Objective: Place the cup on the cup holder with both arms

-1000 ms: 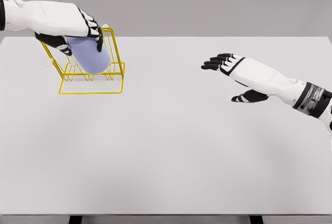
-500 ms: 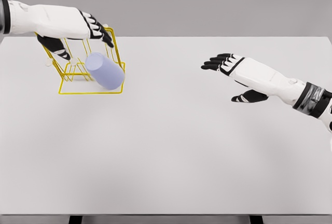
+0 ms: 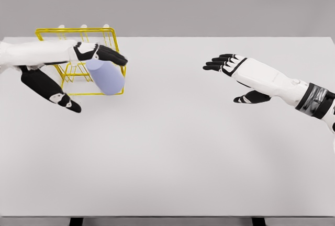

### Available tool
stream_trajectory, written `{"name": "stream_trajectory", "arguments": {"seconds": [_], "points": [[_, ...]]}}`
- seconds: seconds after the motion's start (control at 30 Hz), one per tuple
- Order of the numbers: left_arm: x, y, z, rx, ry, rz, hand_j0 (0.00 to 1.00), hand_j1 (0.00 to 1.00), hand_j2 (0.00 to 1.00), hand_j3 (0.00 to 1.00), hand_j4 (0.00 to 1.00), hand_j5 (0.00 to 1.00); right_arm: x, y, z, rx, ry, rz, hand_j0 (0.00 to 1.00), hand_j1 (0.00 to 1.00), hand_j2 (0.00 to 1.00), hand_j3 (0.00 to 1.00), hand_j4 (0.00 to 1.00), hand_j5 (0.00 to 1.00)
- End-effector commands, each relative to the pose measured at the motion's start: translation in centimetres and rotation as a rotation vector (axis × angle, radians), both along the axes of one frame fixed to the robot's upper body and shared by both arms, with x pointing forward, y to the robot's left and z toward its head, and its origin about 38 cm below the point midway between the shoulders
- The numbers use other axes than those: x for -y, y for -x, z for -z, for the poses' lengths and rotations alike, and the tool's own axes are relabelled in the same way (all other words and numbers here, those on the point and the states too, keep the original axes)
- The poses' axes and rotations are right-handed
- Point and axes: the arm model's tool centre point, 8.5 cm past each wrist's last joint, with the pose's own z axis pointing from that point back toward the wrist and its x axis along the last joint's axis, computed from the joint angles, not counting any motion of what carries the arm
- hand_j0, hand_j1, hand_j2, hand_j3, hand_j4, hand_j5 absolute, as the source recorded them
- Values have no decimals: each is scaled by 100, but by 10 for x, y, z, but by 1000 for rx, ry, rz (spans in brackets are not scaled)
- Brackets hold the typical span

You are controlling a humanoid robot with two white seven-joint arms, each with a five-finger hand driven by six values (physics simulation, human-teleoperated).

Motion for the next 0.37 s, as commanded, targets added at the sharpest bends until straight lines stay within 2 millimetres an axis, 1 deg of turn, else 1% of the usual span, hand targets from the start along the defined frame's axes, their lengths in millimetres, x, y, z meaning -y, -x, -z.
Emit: {"name": "stream_trajectory", "arguments": {"seconds": [0.0,0.03,0.1,0.17,0.27,0.33], "points": [[-5,4,-7,-77,103,-10,100,100,100,100,100,100,0,0,0,-2,-7,0,100,100,100,100,100,100],[-6,6,3,-108,106,-16,100,100,100,100,100,100,1,0,-1,-1,-6,2,100,100,100,100,100,100],[-11,11,34,-193,104,-33,100,100,100,100,100,100,0,0,-1,-1,-6,2,100,100,100,100,100,100],[-14,18,57,-257,99,-44,100,100,100,100,100,100,0,0,0,-2,-7,0,100,100,100,100,100,100],[-17,22,68,-288,93,-56,100,100,100,100,100,100,0,0,-1,-2,-7,1,100,100,100,100,100,100],[-17,22,69,-292,91,-56,100,100,100,100,100,100,0,0,-1,-2,-7,1,100,100,100,100,100,100]]}}
